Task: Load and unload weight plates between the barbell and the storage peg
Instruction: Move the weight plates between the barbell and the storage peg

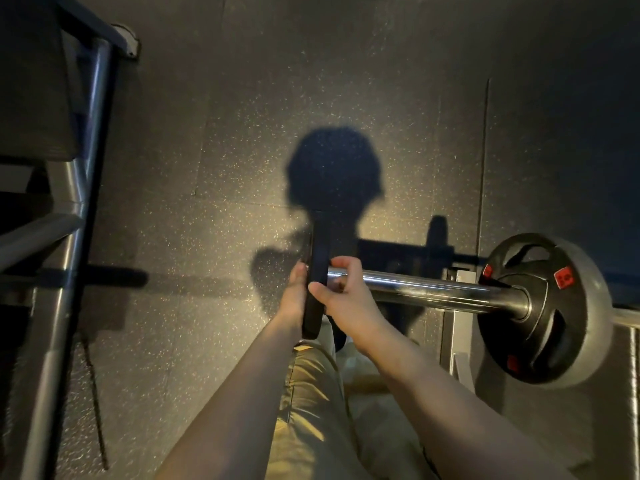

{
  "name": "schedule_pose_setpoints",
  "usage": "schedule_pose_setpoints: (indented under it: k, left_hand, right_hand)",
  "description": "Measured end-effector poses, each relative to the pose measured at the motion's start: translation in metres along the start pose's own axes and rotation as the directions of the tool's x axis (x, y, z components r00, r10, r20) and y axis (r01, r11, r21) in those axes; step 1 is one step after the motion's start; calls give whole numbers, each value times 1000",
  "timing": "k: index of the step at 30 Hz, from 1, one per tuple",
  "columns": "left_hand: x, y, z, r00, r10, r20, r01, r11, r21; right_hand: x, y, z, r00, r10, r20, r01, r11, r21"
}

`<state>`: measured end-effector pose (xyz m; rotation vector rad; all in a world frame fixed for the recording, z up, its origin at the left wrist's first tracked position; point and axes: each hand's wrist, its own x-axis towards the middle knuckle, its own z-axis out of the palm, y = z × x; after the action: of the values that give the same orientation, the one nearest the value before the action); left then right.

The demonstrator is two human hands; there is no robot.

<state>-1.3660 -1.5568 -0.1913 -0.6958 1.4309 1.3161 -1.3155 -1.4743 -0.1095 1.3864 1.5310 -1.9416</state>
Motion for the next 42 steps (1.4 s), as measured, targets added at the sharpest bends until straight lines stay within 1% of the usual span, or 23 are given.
schedule_pose_setpoints:
  k: [2,3,4,6,7,8,9,10,12,15,17,19,21,24,26,28,30,32,35,38,40,41,42]
  left_hand:
    - [2,-1,-2,1000,1,4,-1,996,84]
    - [-1,-1,0,1000,6,1,-6,993,119]
    - [0,-1,-1,1000,6,20,-9,993,115]
    - [13,-15,-7,1000,-9,-22,10,998,59]
    - [23,-23,-8,997,-10,-72,14,999,43]
    - [29,-27,-9,995,-22,-95,28,997,70]
    - [42,-32,-12,995,-6,-103,15,996,84]
    - [49,-33,-13,993,-21,-120,33,995,99]
    - [37,-19,-7,990,-54,-132,64,996,69]
    - [-4,6,8,994,15,-106,-5,995,95]
    - [-14,6,12,995,22,-92,-12,994,108]
    - [-22,0,12,998,39,-53,-35,997,68]
    - [-25,-5,10,997,31,-66,-27,998,55]
    - [-28,-12,3,999,28,-38,-28,1000,10]
    - [-31,-17,1,1000,-4,2,4,1000,5]
    - [-29,-20,-1,1000,-1,8,1,1000,-23]
    - [-29,-18,1,1000,14,-6,-14,1000,-24]
    - [-26,-16,4,1000,12,-28,-13,1000,-19]
    - [-23,-7,9,996,-51,-75,50,999,-10]
    - [-20,-4,12,999,-19,-48,19,1000,-13]
    - [-24,-6,13,999,-21,-39,21,1000,4]
    - [-25,-9,10,999,-21,-35,21,1000,10]
    - [-22,-15,7,998,-3,-60,4,1000,17]
  right_hand:
    - [1,0,-2,999,20,27,-20,1000,-5]
    - [3,-1,-4,999,24,43,-22,999,-35]
    - [6,-5,-6,999,9,51,-4,994,-108]
    - [16,-17,-10,998,-63,12,64,959,-277]
    - [23,-25,-12,995,-98,-30,83,943,-321]
    - [32,-33,-12,990,-127,-60,100,936,-337]
    - [43,-38,-10,988,-145,-61,115,929,-352]
    - [54,-43,-7,988,-152,-37,126,915,-384]
    - [69,-48,1,991,-132,18,127,892,-434]
    - [80,-44,5,996,-78,39,86,945,-317]
    - [78,-43,4,992,-114,48,123,940,-317]
    - [70,-40,6,985,-170,36,172,930,-325]
    - [59,-35,10,976,-215,17,210,926,-313]
    - [41,-26,17,960,-280,5,258,878,-404]
    - [35,-22,20,950,-311,-10,263,819,-510]
    - [36,-23,23,944,-330,-16,261,774,-577]
    - [46,-29,22,950,-313,-9,248,769,-589]
    - [60,-37,20,968,-249,-7,201,798,-569]
    - [76,-45,16,986,-169,6,144,819,-556]
    - [79,-45,15,989,-148,14,134,850,-510]
    - [68,-40,15,977,-214,-3,184,844,-504]
    - [61,-34,17,966,-260,-18,213,827,-521]
    - [52,-28,18,950,-309,-32,241,798,-552]
